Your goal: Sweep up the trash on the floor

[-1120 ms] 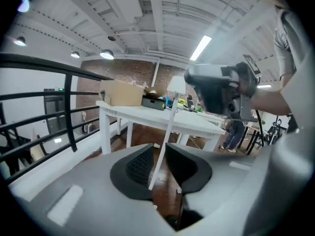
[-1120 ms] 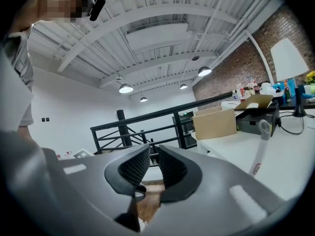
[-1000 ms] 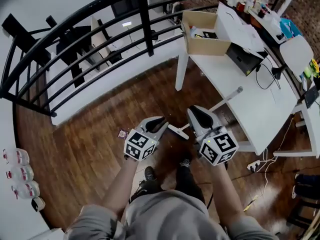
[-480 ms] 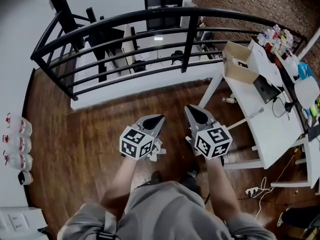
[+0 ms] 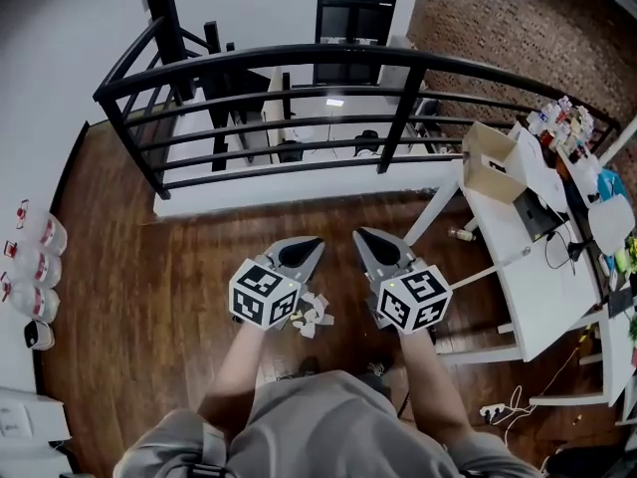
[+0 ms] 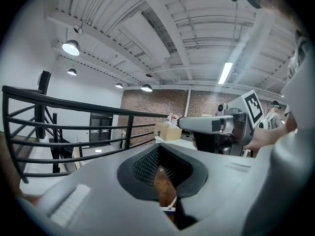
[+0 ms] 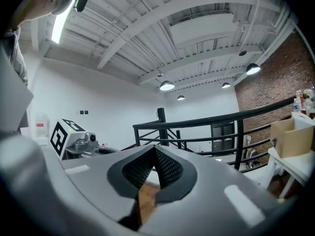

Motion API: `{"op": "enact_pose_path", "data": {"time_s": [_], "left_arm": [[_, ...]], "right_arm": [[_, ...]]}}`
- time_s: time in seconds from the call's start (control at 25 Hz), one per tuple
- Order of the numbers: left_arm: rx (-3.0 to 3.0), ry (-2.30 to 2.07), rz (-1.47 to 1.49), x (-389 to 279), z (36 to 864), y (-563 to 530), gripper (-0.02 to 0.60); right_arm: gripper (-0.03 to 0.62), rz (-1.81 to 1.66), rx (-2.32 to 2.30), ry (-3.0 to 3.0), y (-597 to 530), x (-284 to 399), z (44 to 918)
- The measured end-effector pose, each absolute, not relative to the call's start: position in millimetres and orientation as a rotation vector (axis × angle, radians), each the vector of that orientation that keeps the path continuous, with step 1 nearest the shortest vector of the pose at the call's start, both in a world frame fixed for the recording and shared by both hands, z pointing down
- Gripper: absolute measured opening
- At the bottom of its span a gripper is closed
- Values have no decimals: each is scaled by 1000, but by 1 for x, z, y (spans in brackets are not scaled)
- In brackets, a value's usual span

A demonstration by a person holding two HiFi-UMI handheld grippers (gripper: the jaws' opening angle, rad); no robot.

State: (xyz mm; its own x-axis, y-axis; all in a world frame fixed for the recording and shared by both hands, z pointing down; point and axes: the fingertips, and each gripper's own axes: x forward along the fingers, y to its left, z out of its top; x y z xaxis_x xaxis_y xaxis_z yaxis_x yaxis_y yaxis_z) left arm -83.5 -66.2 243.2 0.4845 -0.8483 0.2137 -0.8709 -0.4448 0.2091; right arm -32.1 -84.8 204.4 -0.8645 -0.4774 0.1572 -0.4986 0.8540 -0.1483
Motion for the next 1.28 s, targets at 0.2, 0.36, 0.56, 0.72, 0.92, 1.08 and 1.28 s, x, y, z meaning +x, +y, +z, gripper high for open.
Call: {"op": "enact_pose_path", "data": {"time_s": [0.2,0.36,0.56,0.72,0.92,1.08,1.28], "left_arm": [[2424,-1479,101,-91,244,-59,6],[2417,-1472,108,-91,248,-53,6],[2424,-1472,109,-89,245,-53,6],[2432,-1477,111,-89,242,-54,6],[2434,-1469,120,-91,244,-54,6],[2434,-1458,124,-90,246,-56,6],[2435,-1462,131,-90,246,-60,6]], "right_arm": [[0,311,764,-2926,-78,-39,204],[0,315,768,-2923,-74,-42,205],[0,308,762,-2918,-72,-41,205],[0,305,774,-2912,-73,-39,205],[0,307,776,-2914,-73,-43,204],[0,306,777,-2915,-75,-43,204],[0,301,775,-2918,-78,-43,203]]}}
